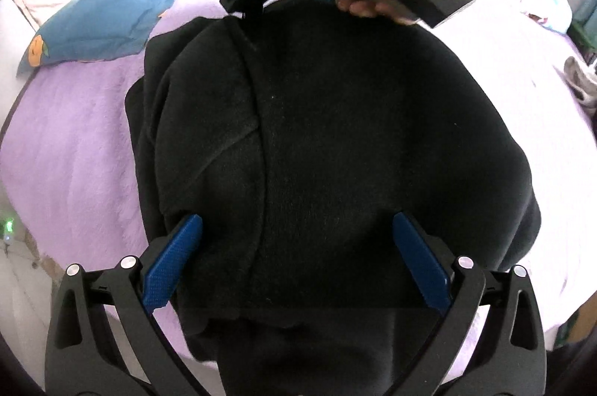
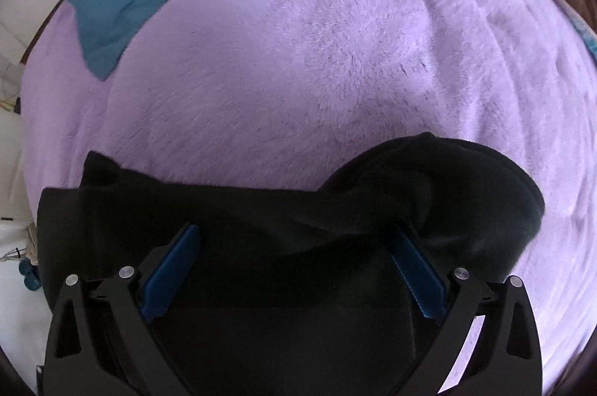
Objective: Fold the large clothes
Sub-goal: 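Press both open grippers onto the folded black jacket to square it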
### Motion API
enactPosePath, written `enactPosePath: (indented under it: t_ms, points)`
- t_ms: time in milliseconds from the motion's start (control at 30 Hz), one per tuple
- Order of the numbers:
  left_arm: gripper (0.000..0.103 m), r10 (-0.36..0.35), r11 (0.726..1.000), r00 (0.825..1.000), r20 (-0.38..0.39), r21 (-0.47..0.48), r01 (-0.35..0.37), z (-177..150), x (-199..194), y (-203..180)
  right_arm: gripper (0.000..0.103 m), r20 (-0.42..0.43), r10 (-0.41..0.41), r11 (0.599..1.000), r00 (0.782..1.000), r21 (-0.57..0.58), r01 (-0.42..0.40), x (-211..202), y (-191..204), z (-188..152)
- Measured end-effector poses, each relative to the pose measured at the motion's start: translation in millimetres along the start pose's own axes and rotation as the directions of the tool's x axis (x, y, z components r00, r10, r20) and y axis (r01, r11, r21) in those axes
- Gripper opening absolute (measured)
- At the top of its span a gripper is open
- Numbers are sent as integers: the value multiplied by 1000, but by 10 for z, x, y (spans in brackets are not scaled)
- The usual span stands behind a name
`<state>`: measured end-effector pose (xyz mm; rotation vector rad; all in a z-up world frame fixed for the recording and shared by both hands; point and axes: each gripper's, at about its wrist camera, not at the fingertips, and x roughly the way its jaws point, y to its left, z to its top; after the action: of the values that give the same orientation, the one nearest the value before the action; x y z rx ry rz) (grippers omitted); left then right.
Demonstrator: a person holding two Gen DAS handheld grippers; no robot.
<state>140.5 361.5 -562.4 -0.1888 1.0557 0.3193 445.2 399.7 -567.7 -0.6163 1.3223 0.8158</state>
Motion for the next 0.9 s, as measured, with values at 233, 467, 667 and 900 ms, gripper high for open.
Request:
enactPosePath:
  t_ms: [233, 467, 667, 900]
  points:
    - [97, -44, 999, 999, 18, 1, 44, 25, -71, 69, 98, 34, 22, 1000, 999, -1, -22, -88, -7, -26]
    - [97, -64, 996, 996, 66, -60, 68, 378, -667, 296, 97, 232, 157, 979, 960, 88, -182, -1135, -425, -475]
    - [97, -127, 990, 987, 99, -49, 133, 742, -780, 546, 97, 171, 139, 982, 975, 101, -158, -1362, -489, -1435]
    - [97, -193, 980, 967, 168, -21, 199, 1306, -699, 844, 97, 113, 150, 989, 982, -6, -151, -1330, -60, -2314]
